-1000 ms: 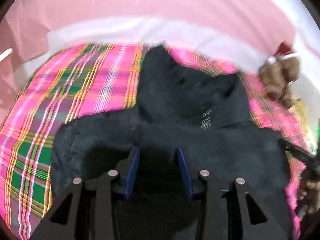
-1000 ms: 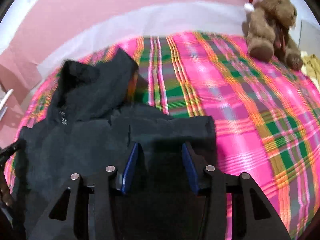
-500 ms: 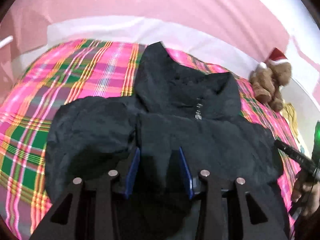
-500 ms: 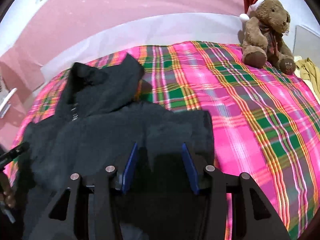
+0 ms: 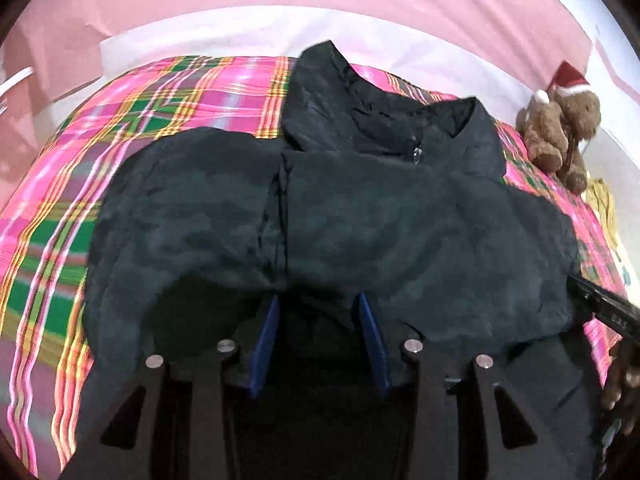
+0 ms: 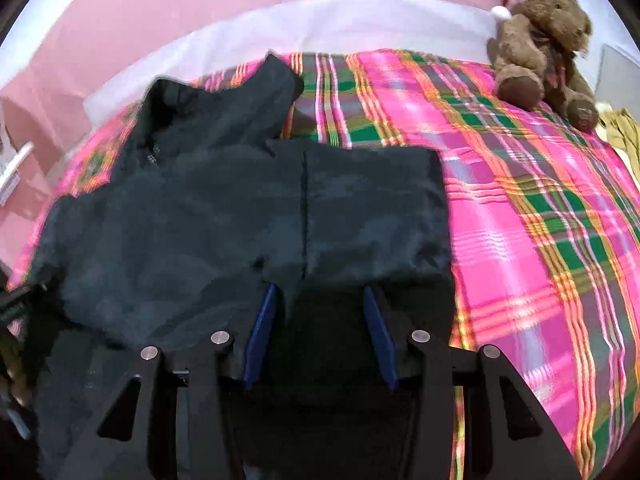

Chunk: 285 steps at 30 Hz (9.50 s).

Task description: Fold large clothes

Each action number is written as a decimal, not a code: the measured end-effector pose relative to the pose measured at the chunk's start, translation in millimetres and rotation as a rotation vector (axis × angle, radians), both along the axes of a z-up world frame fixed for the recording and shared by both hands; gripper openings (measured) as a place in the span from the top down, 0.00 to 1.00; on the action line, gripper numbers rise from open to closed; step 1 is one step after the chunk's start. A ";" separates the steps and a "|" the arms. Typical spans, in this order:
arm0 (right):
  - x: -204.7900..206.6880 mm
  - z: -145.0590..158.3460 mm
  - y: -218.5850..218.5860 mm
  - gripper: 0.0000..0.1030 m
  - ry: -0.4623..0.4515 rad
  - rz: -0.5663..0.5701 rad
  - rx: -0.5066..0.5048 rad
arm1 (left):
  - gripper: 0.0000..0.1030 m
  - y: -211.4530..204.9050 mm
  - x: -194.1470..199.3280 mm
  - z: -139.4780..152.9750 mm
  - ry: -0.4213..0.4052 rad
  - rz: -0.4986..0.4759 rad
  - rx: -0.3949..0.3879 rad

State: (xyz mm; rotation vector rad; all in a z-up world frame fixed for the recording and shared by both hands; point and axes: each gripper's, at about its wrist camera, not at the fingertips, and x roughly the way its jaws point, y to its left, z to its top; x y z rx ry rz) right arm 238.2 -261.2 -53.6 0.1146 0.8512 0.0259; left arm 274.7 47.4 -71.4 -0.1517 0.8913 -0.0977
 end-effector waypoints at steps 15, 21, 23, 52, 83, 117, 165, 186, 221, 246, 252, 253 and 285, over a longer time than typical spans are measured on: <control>-128.7 88.4 35.5 0.53 -0.154 -0.017 0.012 | 0.59 -14.6 -143.0 92.0 -0.131 -0.035 0.023; -143.4 108.2 64.1 0.51 -0.164 0.044 -0.009 | 0.59 -13.5 -172.9 110.5 -0.150 -0.063 0.025; -146.5 117.8 72.2 0.51 -0.173 0.072 -0.019 | 0.59 -10.7 -178.4 116.4 -0.149 -0.072 0.013; 120.2 107.5 49.3 0.44 -0.036 0.142 -0.003 | 0.43 7.1 78.3 136.2 -0.074 -0.047 -0.005; 163.1 96.9 45.3 0.93 -0.126 0.151 0.040 | 0.98 30.0 183.5 80.6 -0.108 0.060 -0.074; -6.0 54.2 64.8 0.74 -0.086 0.198 0.170 | 0.92 66.7 -47.5 68.1 -0.068 0.059 -0.171; 43.0 -29.2 47.9 0.74 -0.023 0.090 0.027 | 0.79 66.2 21.0 -22.3 -0.053 0.091 -0.132; 46.7 -32.0 104.1 0.73 -0.032 0.246 0.079 | 0.79 44.7 24.7 -21.7 -0.064 0.030 -0.169; 25.8 -40.4 80.9 0.68 -0.042 0.242 0.042 | 0.85 -7.8 -18.9 -10.3 -0.062 -0.113 -0.073; 0.9 -68.2 108.1 0.68 0.049 0.270 0.007 | 0.84 -38.2 -37.2 -24.4 0.023 -0.159 -0.092; -0.6 -69.8 110.7 0.68 0.047 0.268 0.009 | 0.84 -38.7 -38.5 -27.3 0.016 -0.154 -0.089; -0.4 -69.8 110.2 0.68 0.046 0.268 0.007 | 0.84 -38.7 -38.9 -27.7 0.013 -0.154 -0.087; -193.6 2.8 57.5 0.56 -0.065 0.206 0.035 | 0.73 1.4 -204.6 30.5 -0.068 -0.061 -0.053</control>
